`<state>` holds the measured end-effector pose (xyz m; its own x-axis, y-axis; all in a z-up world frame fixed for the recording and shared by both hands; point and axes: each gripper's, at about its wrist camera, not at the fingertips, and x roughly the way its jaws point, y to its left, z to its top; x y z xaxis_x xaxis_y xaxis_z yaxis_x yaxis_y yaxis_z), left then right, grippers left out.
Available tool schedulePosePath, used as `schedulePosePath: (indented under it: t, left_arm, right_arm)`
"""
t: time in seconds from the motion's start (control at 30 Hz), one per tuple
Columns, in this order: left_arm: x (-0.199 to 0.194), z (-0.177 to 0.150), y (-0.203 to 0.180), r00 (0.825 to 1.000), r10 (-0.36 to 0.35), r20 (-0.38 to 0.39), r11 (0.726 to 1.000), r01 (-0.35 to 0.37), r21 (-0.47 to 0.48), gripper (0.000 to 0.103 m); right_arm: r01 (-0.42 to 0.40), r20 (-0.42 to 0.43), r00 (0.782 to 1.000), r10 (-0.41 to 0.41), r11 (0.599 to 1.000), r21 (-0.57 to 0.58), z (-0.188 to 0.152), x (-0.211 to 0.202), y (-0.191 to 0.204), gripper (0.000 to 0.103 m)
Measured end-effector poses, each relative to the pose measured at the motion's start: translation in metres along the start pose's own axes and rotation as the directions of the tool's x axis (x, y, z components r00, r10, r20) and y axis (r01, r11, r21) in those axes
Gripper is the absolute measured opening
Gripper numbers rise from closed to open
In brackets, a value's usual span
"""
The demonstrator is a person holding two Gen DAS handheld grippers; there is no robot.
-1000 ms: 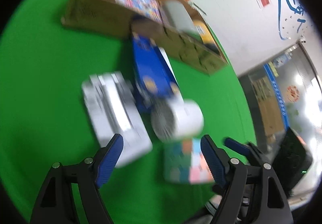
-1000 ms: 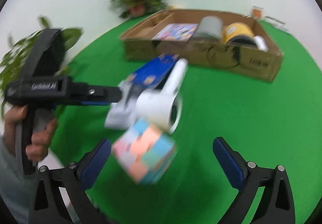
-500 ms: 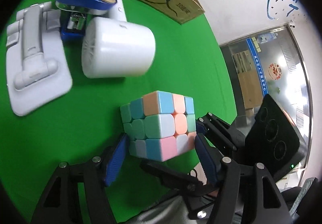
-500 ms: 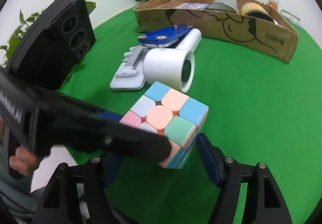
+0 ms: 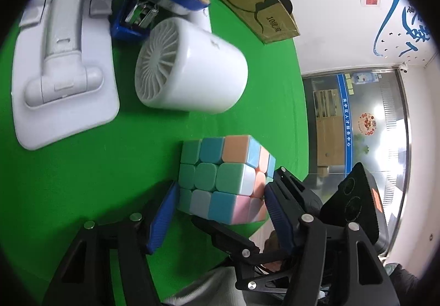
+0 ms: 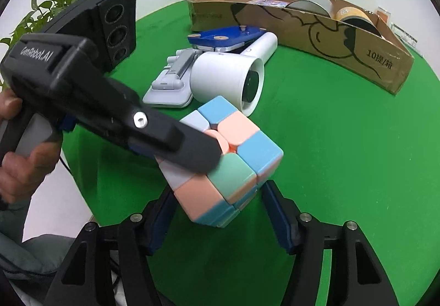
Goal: Organize rigid objects
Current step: 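Lift the cube with the right gripper and carry it into the box compartment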
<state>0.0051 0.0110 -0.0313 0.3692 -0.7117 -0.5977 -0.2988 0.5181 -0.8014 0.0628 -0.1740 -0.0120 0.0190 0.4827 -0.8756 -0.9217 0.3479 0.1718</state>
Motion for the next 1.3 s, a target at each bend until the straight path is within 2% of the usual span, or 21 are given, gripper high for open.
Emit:
schedulePosePath:
  t: [0.07,0.27,0.47,0.6,0.87,1.13,1.3]
  left_arm:
    - [0.002,-0.001,-0.003,1.000,0.008,0.009,1.000,-0.008,0.015,0.064]
    - [0.000,-0.006,-0.027,0.995,0.081,0.061,0.992,-0.086,0.089,0.063]
    - [-0.030,-0.006,-0.052,0.984,0.097,0.151,0.983,-0.119,0.144,0.063]
    - [-0.056,0.001,-0.064,0.974,0.082,0.213,0.979,-0.118,0.164,0.063]
    - [-0.104,0.034,-0.094,0.942,0.058,0.331,0.964,-0.139,0.228,0.063]
    - [-0.132,0.078,-0.106,0.920,0.044,0.388,0.952,-0.156,0.262,0.063]
    - [-0.147,0.111,-0.113,0.906,0.067,0.417,0.943,-0.194,0.270,0.063]
  right_arm:
    - [0.004,0.007,1.000,-0.004,1.000,-0.001,-0.001,-0.001,0.002,0.057]
    - [0.029,0.032,0.999,-0.028,0.999,-0.021,0.005,-0.008,0.007,0.055]
    - [0.046,0.105,0.994,-0.038,0.996,-0.073,0.030,-0.031,0.017,0.055]
    - [0.065,0.144,0.988,-0.048,0.991,-0.120,0.061,-0.043,0.023,0.055]
    - [0.114,0.239,0.969,-0.065,0.974,-0.198,0.135,-0.063,0.025,0.055]
    - [0.142,0.276,0.959,-0.069,0.956,-0.255,0.198,-0.062,0.018,0.055]
    - [0.146,0.270,0.961,-0.062,0.941,-0.304,0.243,-0.054,0.013,0.055]
